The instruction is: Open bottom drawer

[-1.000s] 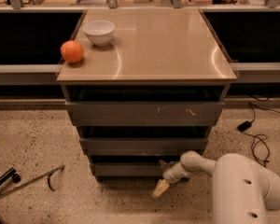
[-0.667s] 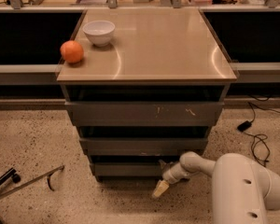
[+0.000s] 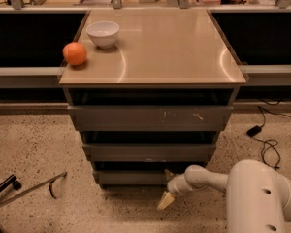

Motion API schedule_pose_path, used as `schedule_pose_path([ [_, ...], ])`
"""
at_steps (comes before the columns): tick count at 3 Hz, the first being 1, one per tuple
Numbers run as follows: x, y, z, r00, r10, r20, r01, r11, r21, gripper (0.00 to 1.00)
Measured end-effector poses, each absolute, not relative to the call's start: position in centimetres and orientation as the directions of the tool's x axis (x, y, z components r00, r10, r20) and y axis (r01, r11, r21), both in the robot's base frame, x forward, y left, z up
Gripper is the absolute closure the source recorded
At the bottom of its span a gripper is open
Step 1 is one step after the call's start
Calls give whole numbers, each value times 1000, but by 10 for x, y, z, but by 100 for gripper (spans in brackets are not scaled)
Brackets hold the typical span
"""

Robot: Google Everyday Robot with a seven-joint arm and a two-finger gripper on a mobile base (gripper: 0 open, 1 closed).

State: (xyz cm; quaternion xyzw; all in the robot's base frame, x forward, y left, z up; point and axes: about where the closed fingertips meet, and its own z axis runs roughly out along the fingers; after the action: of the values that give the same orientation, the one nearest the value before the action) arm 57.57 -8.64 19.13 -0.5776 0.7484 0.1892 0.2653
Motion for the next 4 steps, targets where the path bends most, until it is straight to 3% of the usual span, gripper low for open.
schedule_pose_path([
  [4, 571, -70, 218, -109, -776, -621, -957, 251, -145, 0],
])
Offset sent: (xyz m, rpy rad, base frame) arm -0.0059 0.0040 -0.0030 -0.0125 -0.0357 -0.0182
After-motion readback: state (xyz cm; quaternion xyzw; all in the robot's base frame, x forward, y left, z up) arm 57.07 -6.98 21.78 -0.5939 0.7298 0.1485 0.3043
